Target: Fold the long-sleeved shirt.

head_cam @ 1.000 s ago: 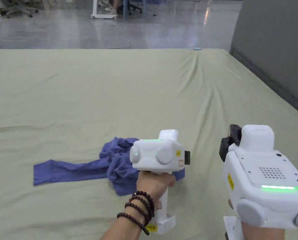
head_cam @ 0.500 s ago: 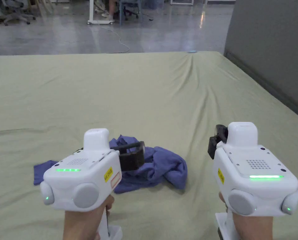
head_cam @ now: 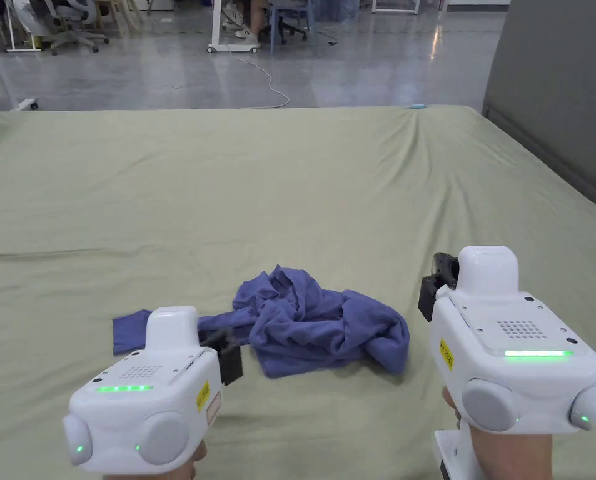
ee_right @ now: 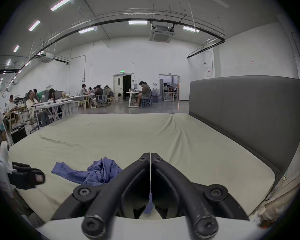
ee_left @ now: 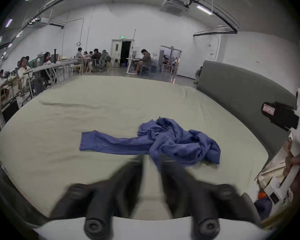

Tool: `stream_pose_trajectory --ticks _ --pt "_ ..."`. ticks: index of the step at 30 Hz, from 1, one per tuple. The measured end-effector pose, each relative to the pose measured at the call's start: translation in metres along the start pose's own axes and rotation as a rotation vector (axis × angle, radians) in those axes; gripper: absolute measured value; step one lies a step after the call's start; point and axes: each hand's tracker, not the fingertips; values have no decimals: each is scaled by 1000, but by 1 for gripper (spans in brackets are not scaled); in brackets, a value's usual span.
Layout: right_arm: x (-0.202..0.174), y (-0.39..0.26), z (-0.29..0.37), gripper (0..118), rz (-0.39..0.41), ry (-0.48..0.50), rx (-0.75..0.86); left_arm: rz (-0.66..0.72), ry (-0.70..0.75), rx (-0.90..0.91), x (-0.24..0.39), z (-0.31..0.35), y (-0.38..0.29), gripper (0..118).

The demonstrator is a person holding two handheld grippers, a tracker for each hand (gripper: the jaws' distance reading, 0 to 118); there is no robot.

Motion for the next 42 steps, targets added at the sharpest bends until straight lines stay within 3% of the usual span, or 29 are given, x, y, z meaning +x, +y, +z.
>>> stream_pose_trajectory --ticks 1,4,9,12,14,15,16,17,18,19,23,28,29,30,31,32,33,34,37,42 --pt "1 0 -1 0 2 0 -4 -14 2 -45 4 -14 -1 112" --pt "7 -3 -5 0 2 -3 -18 -91 -23 -184 19 -64 -7 115" --pt "22 -13 -13 0 -27 -19 -87 -139 52 -394 36 -152 -16 113" --pt "28 -21 -20 0 -12 -4 -134 -100 27 -427 38 -183 -20 67" --pt "31 -25 -32 0 15 8 -173 -104 39 -405 44 -185 -17 58" --pt "33 -24 -43 0 17 24 -208 -100 13 -402 40 -181 -11 39" --pt "35 -21 -59 17 10 35 -255 -61 -55 -386 40 -177 -7 4" --pt "34 -19 -75 48 -2 43 -309 -29 -80 -367 45 -174 -6 4" --pt "32 -15 -100 81 7 66 -395 -77 -17 -372 52 -172 -5 4" --pt "29 -13 -125 102 12 93 -462 -124 -28 -382 48 -167 -5 4" --pt "11 -4 -211 94 31 183 -611 -85 -39 -368 43 -158 -8 4" --pt "-29 -28 -290 79 156 258 -862 -67 -49 -376 36 -154 -11 4" --pt "-35 -34 -298 70 169 252 -891 -61 -51 -377 37 -154 -11 4" --pt "-40 -45 -303 53 188 249 -913 -57 -53 -379 37 -153 -10 4" --pt "-43 -53 -306 27 207 239 -937 -55 -52 -378 34 -153 -11 4" --pt "-44 -58 -307 19 200 242 -964 -55 -52 -378 34 -152 -10 4" --pt "-41 -59 -306 13 114 298 -968 -56 -56 -380 34 -152 -9 4" --pt "-38 -52 -296 8 89 260 -932 -58 -58 -378 34 -153 -8 4" --pt "-20 -32 -276 8 28 304 -854 -29 -91 -369 25 -148 7 4" --pt "20 31 -228 8 -98 282 -581 20 -85 -146 6 -108 70 4"
